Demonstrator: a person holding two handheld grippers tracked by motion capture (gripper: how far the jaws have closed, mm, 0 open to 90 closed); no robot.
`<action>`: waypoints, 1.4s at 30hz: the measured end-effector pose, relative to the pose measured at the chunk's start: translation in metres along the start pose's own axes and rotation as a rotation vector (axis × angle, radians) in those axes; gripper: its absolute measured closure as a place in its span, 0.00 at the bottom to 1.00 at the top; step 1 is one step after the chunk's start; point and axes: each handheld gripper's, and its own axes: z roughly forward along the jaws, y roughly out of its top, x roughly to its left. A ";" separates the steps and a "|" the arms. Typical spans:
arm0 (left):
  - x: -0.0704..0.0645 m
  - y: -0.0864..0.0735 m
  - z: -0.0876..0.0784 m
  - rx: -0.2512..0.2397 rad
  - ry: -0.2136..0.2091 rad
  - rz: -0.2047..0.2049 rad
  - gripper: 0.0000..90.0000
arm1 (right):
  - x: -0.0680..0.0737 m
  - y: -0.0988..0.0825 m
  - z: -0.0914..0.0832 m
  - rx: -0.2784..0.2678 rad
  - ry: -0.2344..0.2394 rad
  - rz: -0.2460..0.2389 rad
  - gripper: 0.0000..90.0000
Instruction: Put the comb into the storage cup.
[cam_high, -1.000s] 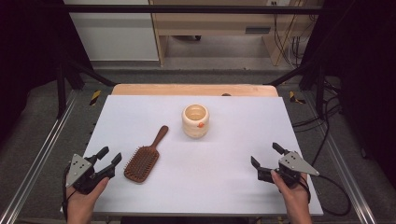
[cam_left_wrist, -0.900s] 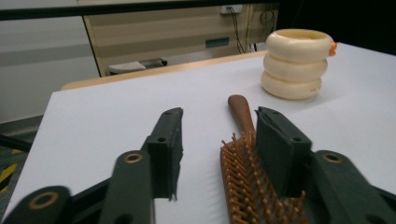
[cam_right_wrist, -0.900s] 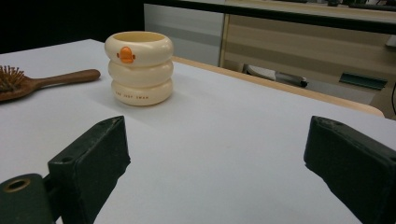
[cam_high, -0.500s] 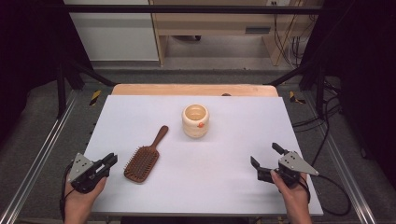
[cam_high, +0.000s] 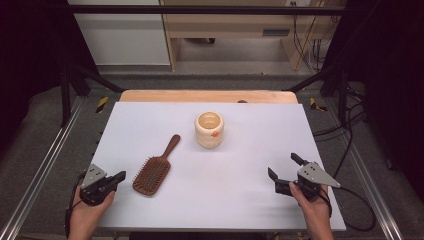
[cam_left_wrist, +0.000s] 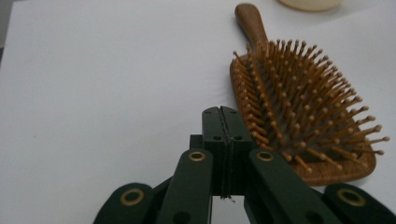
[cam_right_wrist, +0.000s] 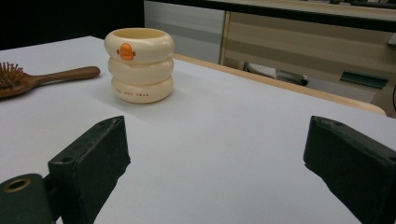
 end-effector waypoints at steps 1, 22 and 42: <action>0.000 -0.001 0.003 0.033 -0.006 0.004 1.00 | 0.000 0.000 0.000 0.000 0.000 0.000 0.08; -0.012 -0.004 0.020 0.142 -0.079 0.024 1.00 | 0.001 0.000 0.000 0.004 0.006 -0.005 0.08; -0.067 0.007 0.038 0.109 -0.126 0.195 1.00 | 0.006 0.001 0.009 0.013 0.037 -0.014 0.08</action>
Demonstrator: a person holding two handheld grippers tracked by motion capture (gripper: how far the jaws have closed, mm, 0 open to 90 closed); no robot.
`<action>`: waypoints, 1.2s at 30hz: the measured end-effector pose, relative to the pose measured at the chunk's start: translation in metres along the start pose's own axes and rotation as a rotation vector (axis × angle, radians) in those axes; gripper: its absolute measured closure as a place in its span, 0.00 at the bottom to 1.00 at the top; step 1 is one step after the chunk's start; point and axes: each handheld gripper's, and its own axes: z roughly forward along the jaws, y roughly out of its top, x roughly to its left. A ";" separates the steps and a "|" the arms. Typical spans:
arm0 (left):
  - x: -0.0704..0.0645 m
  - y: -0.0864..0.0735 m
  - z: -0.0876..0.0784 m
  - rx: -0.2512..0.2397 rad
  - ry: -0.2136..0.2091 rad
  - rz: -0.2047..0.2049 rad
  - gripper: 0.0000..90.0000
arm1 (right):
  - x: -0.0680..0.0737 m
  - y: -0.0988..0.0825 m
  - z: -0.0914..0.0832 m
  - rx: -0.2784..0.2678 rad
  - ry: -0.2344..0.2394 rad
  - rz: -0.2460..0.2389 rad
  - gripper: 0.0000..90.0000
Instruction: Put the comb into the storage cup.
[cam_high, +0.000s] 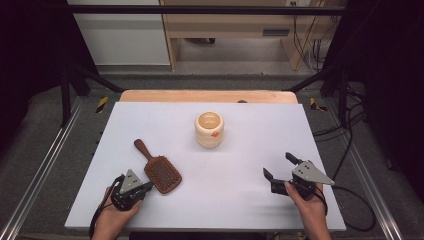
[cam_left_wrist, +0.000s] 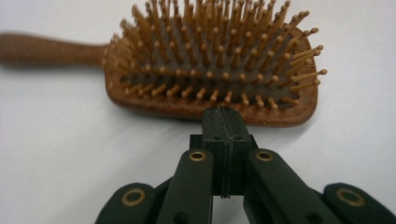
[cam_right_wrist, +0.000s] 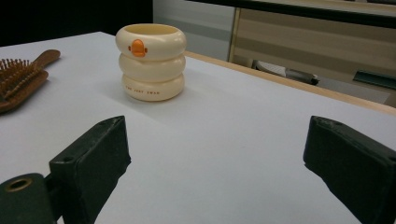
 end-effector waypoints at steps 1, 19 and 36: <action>-0.001 0.001 0.001 -0.003 -0.002 0.006 1.00 | 0.000 0.000 0.000 -0.002 0.003 -0.001 0.08; -0.024 0.027 0.031 0.000 -0.015 0.089 1.00 | -0.002 0.001 0.002 -0.006 0.006 0.013 0.08; -0.041 0.048 0.059 0.019 -0.022 0.110 1.00 | -0.001 0.000 0.003 0.004 0.005 0.015 0.08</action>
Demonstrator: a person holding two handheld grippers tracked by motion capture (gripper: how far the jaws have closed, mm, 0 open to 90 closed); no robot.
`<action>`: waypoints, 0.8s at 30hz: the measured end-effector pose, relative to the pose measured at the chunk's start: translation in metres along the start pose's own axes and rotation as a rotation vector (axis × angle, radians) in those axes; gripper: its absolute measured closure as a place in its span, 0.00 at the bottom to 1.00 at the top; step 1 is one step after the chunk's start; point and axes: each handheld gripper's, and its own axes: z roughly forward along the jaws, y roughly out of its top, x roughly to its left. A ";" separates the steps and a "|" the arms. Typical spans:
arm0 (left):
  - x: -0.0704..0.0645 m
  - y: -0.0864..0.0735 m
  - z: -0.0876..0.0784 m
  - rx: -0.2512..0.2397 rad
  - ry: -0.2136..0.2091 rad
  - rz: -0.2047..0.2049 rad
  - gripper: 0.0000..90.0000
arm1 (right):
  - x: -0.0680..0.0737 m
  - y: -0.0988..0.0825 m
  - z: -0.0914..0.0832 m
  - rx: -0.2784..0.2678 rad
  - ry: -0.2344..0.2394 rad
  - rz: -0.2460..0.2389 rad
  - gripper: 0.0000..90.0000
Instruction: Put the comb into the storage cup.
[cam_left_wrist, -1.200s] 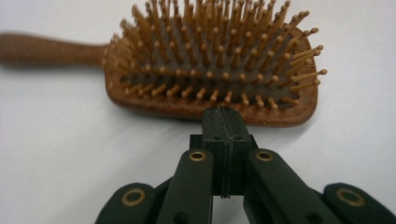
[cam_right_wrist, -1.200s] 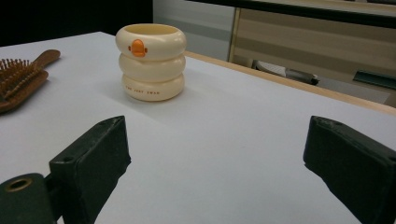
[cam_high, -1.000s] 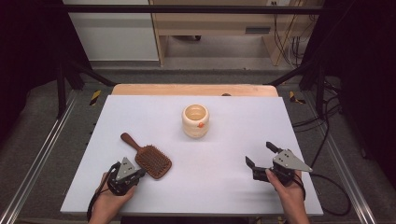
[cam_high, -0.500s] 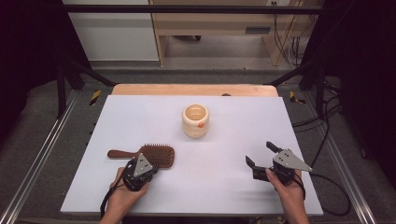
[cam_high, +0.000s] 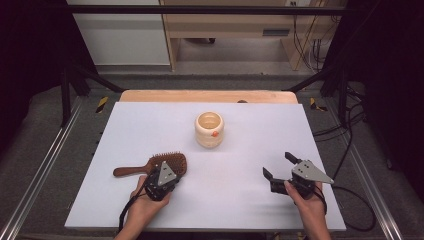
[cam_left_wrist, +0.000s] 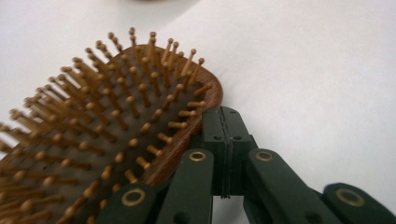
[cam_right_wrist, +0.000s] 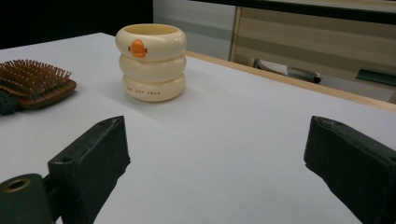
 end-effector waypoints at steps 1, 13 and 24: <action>0.000 0.004 0.001 0.002 0.003 -0.001 1.00 | 0.000 0.000 0.000 0.004 -0.002 -0.001 0.08; 0.009 0.015 0.015 0.014 0.019 -0.031 1.00 | 0.001 0.000 0.000 0.009 -0.001 -0.006 0.08; 0.023 0.026 0.028 0.027 0.034 -0.116 1.00 | 0.001 0.000 -0.001 0.015 0.005 -0.007 0.07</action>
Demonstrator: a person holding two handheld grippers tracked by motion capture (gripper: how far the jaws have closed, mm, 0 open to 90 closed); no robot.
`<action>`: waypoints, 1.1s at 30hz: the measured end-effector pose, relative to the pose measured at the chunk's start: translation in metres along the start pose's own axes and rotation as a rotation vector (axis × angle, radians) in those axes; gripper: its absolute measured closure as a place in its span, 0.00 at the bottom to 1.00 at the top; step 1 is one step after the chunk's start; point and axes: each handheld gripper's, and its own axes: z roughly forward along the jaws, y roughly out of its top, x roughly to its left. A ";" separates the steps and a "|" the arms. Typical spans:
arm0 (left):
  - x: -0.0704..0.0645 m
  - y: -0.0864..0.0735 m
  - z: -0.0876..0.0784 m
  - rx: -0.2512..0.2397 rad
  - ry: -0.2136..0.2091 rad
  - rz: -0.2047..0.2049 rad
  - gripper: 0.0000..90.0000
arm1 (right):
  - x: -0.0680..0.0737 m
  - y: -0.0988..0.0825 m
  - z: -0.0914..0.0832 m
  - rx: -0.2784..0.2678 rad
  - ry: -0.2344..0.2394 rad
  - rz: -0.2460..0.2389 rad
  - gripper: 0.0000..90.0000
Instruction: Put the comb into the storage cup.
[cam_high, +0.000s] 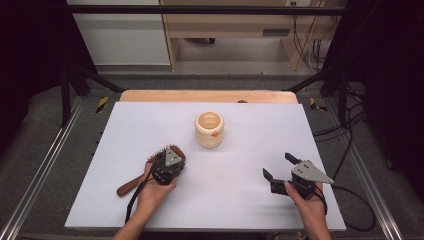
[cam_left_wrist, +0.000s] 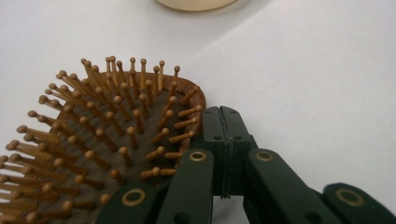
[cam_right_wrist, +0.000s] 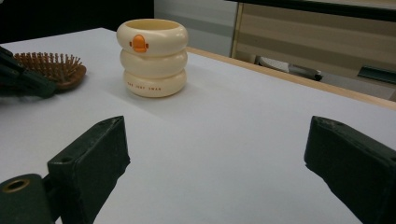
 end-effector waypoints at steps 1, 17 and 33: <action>0.001 0.000 0.000 0.001 0.000 -0.004 1.00 | 0.000 0.000 0.000 0.000 0.001 -0.003 0.07; 0.013 0.006 0.005 0.001 -0.007 -0.063 1.00 | 0.001 0.000 0.001 0.009 0.009 -0.003 0.07; 0.010 0.006 -0.013 -0.046 -0.039 -0.073 1.00 | 0.003 0.000 0.001 0.010 0.011 -0.004 0.07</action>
